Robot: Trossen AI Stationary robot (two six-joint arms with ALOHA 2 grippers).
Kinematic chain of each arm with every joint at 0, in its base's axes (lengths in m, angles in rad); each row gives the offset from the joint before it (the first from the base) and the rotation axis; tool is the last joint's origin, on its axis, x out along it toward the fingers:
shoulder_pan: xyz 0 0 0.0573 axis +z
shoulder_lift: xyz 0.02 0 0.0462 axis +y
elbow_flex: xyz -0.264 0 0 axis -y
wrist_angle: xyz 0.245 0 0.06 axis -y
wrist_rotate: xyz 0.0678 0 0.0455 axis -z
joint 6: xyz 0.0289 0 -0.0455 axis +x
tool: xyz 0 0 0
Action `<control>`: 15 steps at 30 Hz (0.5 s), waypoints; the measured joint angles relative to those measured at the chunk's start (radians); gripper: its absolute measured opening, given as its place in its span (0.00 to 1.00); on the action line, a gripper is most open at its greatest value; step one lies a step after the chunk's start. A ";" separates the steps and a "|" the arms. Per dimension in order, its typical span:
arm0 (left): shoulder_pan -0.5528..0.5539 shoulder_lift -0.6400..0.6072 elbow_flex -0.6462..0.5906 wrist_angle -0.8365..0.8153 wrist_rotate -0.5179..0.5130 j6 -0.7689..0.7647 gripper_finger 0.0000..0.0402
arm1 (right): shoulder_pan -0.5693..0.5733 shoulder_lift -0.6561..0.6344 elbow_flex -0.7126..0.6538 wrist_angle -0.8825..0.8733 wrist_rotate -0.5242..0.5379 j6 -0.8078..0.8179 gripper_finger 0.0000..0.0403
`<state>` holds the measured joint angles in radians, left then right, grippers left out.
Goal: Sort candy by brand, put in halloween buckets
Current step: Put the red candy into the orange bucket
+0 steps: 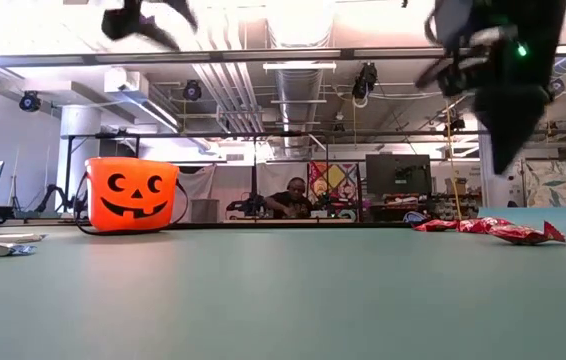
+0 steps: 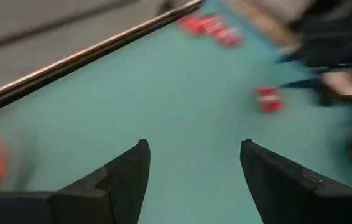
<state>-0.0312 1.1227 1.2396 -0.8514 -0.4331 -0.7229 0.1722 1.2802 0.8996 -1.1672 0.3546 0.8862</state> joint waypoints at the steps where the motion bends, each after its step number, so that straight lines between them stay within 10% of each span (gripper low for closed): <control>1: -0.090 -0.003 -0.027 0.061 -0.072 -0.012 0.58 | 0.000 0.000 -0.022 0.006 -0.004 0.022 0.70; 6: -0.392 0.019 -0.145 0.231 -0.341 -0.147 0.58 | -0.020 0.002 -0.135 0.142 0.012 0.058 0.68; 15: -0.653 0.118 -0.207 0.222 -0.201 -0.415 0.58 | -0.034 0.185 -0.157 0.323 -0.101 0.089 0.68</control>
<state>-0.6843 1.2406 1.0323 -0.6291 -0.6338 -1.1379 0.1384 1.4651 0.7421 -0.8444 0.2540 0.9748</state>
